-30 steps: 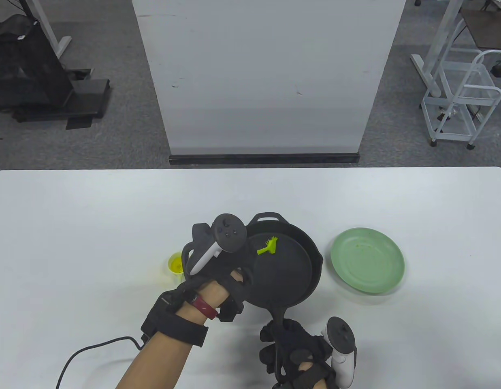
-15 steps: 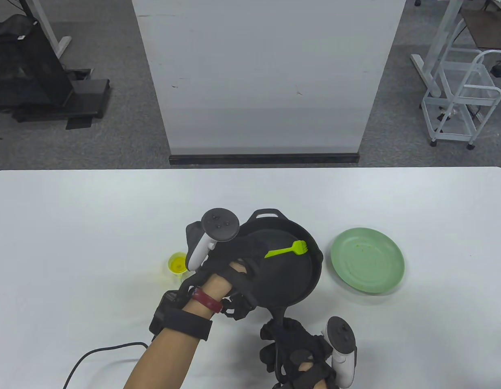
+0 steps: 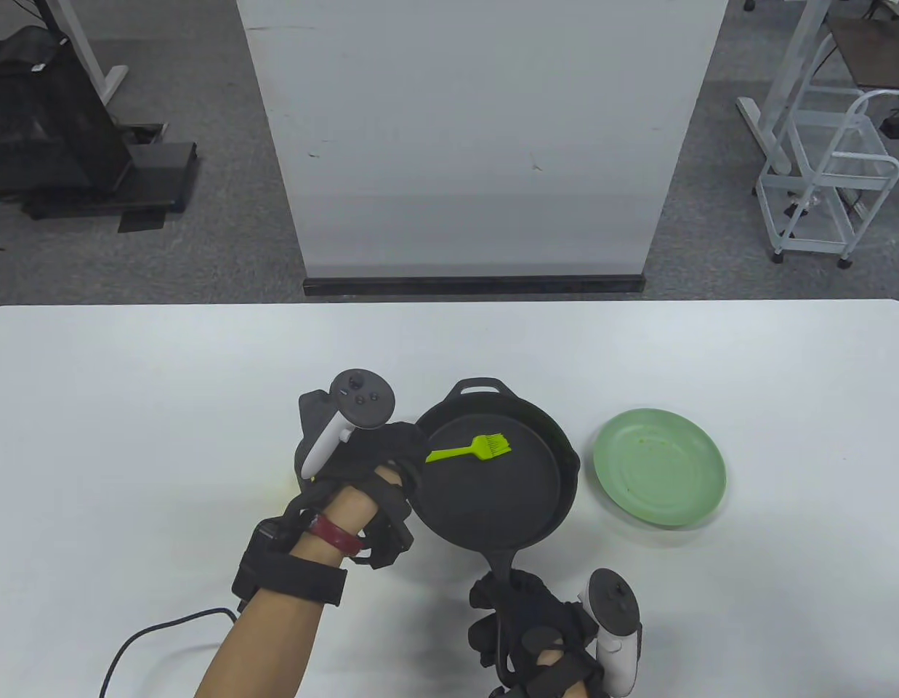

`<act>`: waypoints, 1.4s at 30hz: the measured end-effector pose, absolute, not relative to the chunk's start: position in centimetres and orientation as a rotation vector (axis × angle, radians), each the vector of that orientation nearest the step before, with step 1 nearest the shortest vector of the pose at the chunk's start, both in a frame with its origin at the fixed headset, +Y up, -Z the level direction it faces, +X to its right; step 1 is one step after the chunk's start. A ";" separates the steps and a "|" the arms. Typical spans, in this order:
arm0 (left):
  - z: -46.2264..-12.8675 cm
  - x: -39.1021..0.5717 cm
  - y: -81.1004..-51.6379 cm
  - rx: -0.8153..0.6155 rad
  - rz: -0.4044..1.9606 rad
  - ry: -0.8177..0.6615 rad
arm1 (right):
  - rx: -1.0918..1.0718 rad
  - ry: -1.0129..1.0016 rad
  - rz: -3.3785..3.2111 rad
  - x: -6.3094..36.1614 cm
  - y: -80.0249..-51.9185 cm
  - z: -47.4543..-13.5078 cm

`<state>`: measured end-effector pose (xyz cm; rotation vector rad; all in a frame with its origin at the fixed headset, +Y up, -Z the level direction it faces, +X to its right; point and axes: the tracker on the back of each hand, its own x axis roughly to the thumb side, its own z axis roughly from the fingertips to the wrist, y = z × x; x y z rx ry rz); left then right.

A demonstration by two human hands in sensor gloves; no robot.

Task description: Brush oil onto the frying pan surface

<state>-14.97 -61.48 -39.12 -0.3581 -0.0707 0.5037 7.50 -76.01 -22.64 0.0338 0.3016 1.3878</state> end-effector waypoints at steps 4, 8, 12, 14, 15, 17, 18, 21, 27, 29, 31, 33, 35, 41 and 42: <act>-38.7 -15.2 -60.4 -0.322 0.415 -0.074 | 0.031 0.303 1.387 7.5 -76.1 -22.6; -38.5 -15.5 -59.6 -0.300 0.342 -0.061 | 0.029 0.303 1.385 7.5 -76.1 -22.6; -38.2 -15.8 -58.8 -0.280 0.256 -0.052 | 0.022 0.307 1.380 7.5 -76.1 -22.6; -38.1 -15.8 -58.5 -0.268 0.224 -0.053 | 0.021 0.306 1.382 7.5 -76.1 -22.6; -37.8 -15.8 -58.2 -0.251 0.193 -0.053 | 0.018 0.304 1.388 7.5 -76.2 -22.6; -37.2 -15.3 -57.7 -0.220 0.168 -0.076 | 0.026 0.314 1.385 7.3 -76.2 -22.7; -37.0 -15.1 -57.5 -0.205 0.158 -0.084 | 0.027 0.314 1.387 7.3 -76.2 -22.7; -35.8 -13.7 -56.3 -0.130 0.089 -0.132 | 0.025 0.306 1.389 7.4 -76.2 -22.7; -34.7 -11.2 -56.2 -0.083 -0.031 -0.172 | 0.033 0.299 1.388 7.5 -76.2 -22.7; -34.8 -10.8 -56.7 -0.120 -0.011 -0.193 | 0.036 0.303 1.380 7.5 -76.3 -22.8; -35.0 -10.5 -57.2 -0.158 0.059 -0.196 | 0.040 0.307 1.374 7.4 -76.2 -22.7; -35.2 -10.3 -57.5 -0.177 0.081 -0.205 | 0.041 0.308 1.373 7.4 -76.2 -22.7; -35.3 -10.2 -57.9 -0.202 0.133 -0.214 | 0.041 0.308 1.369 7.4 -76.2 -22.7; -35.5 -9.5 -58.7 -0.226 0.240 -0.241 | 0.046 0.306 1.371 7.4 -76.2 -22.8; -35.6 -9.5 -58.8 -0.229 0.249 -0.242 | 0.046 0.306 1.370 7.4 -76.2 -22.8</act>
